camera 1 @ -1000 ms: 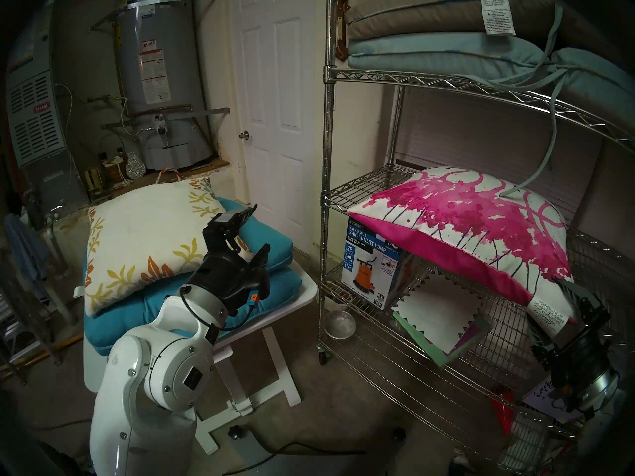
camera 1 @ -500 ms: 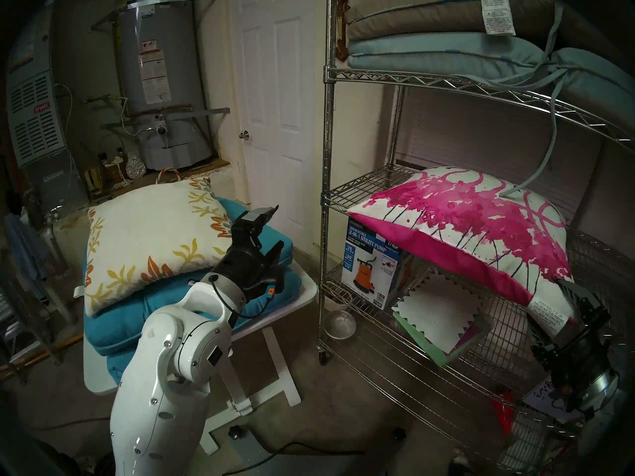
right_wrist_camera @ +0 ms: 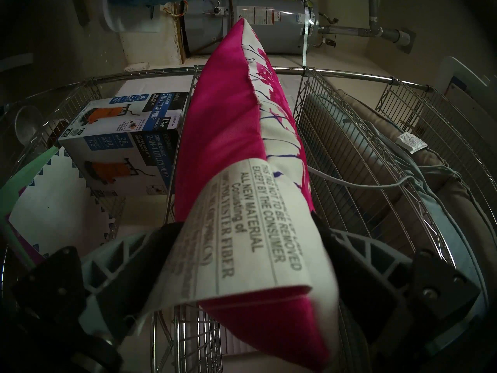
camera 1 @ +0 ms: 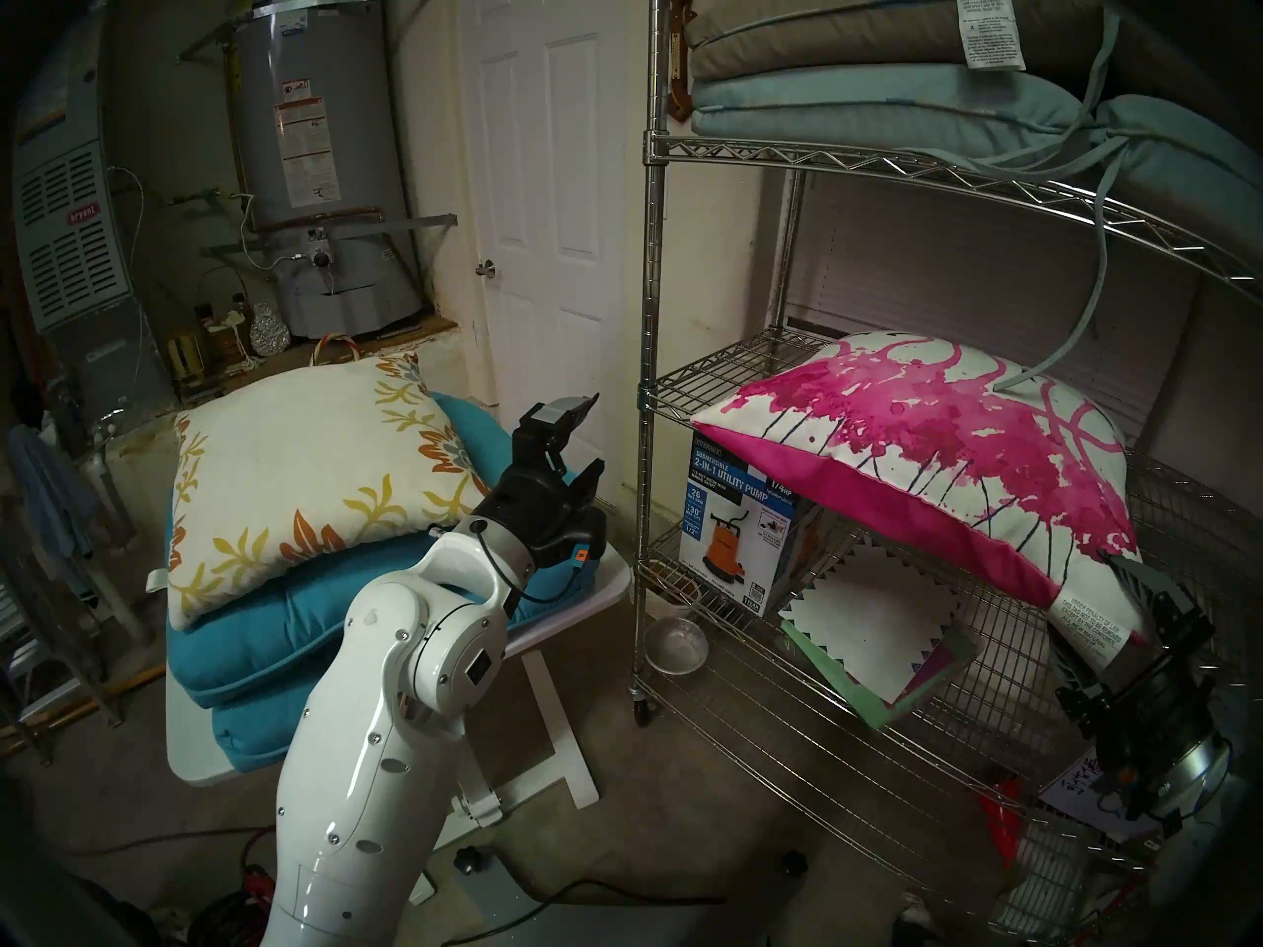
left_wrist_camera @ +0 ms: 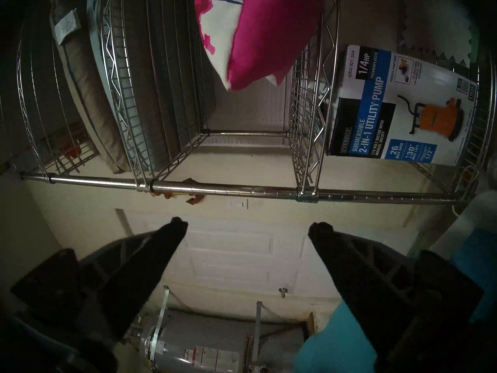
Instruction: Take cushion off the shelf
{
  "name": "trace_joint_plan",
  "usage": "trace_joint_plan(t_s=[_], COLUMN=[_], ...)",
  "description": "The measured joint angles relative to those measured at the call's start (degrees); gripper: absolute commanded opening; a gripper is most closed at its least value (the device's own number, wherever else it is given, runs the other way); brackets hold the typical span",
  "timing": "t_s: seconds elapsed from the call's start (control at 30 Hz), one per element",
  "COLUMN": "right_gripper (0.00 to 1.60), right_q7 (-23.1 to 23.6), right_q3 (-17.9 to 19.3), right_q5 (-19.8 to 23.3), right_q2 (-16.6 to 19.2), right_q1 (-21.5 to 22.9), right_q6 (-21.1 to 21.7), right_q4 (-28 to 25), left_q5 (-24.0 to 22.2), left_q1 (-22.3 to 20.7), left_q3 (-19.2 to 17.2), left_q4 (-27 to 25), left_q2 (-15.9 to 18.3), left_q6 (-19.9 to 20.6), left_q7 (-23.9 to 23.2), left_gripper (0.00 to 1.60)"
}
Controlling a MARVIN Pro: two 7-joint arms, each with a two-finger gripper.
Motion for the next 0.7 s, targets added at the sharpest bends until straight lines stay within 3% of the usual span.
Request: trace_joint_plan(t_s=[0.47,0.7], right_gripper=[1.6,1.6], right_q7=[0.2,0.3], right_q3=[0.1,0.1], right_q5=[0.0,-0.1], right_q2=[-0.2,-0.3], right_q1=[0.2,0.3], right_q6=[-0.2,-0.3], right_q4=[0.0,0.0], left_q5=[3.3,4.1], left_q1=[-9.3,-11.5], left_q3=[4.5,6.8], left_q4=[9.1,11.1], left_q2=[-4.6,-6.1], left_q6=[-2.2,-2.3], left_q7=[1.8,2.4], left_gripper=[1.6,1.6])
